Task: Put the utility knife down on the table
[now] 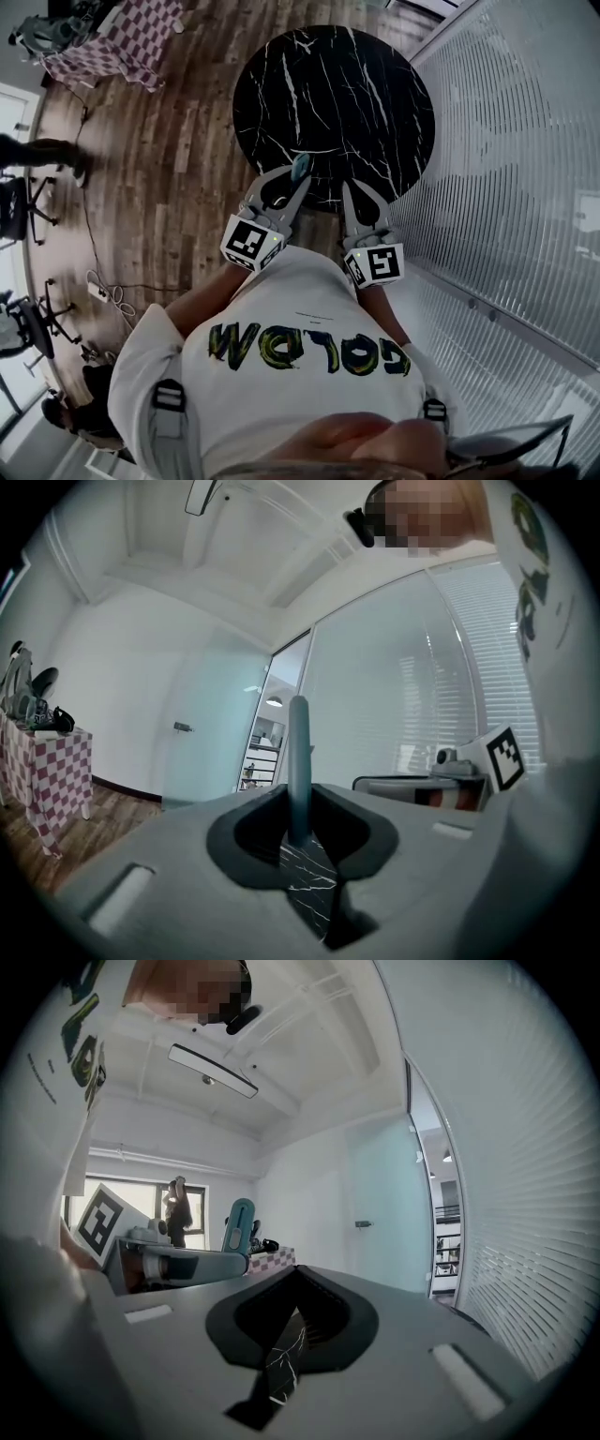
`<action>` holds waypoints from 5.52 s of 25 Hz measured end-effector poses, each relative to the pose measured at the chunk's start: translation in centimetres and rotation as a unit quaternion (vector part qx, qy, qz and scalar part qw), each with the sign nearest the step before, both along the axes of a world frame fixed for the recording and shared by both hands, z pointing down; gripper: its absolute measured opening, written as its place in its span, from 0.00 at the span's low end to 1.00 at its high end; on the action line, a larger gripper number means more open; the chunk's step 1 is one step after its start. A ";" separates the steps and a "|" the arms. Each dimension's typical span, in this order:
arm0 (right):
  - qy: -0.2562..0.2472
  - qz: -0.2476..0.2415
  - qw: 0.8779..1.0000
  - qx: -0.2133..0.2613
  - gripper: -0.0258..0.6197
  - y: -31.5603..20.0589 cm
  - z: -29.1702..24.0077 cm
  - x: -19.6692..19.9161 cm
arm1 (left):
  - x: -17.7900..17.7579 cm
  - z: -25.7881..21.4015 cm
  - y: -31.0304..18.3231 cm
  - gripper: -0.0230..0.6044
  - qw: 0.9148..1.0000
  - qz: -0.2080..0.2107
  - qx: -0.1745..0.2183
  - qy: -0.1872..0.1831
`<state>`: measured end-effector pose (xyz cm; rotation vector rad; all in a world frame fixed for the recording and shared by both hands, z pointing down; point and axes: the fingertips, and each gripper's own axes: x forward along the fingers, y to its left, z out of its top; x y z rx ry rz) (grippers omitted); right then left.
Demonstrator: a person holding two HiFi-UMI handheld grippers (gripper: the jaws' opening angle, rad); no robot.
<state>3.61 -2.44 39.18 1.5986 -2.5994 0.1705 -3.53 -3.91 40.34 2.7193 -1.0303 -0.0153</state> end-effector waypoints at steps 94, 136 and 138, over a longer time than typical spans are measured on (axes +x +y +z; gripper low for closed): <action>0.095 0.022 0.937 -0.337 0.04 -10.9 38.2 8.9 | 7.7 40.9 -12.2 0.16 0.874 0.090 -0.351 -0.325; 0.008 0.007 0.996 -0.093 0.04 -11.9 8.5 8.1 | 7.8 8.2 -12.0 0.04 0.995 0.054 -0.069 -0.053; 0.012 0.002 0.998 -0.066 0.04 -11.5 5.8 7.9 | 8.0 5.4 -11.5 0.04 0.996 0.061 -0.046 -0.040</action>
